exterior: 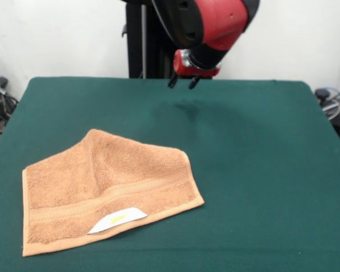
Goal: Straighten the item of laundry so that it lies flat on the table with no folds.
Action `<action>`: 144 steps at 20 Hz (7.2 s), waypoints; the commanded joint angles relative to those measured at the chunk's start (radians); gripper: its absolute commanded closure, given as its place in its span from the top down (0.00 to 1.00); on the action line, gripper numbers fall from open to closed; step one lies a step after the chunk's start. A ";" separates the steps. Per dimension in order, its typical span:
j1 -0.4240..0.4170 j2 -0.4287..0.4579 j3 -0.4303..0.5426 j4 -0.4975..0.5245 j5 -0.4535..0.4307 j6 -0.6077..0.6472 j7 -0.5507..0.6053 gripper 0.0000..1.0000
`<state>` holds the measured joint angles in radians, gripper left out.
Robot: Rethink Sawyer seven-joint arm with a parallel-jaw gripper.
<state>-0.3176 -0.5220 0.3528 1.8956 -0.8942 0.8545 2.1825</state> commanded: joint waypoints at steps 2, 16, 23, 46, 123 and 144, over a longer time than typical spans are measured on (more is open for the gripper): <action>0.003 -0.015 0.124 -0.111 0.074 0.126 -0.275 1.00; 0.014 0.076 0.135 -0.229 0.005 0.092 -0.281 1.00; 0.019 0.120 0.126 -0.270 -0.012 0.064 -0.275 1.00; 0.027 0.135 0.153 -0.415 0.084 0.258 -0.352 1.00; 0.464 0.044 -0.194 -0.393 -0.384 -0.057 -0.185 1.00; 0.578 0.168 -0.317 -0.301 -0.386 -0.106 -0.006 1.00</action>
<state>0.2421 -0.4279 0.0700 1.5227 -1.2632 0.8402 1.9180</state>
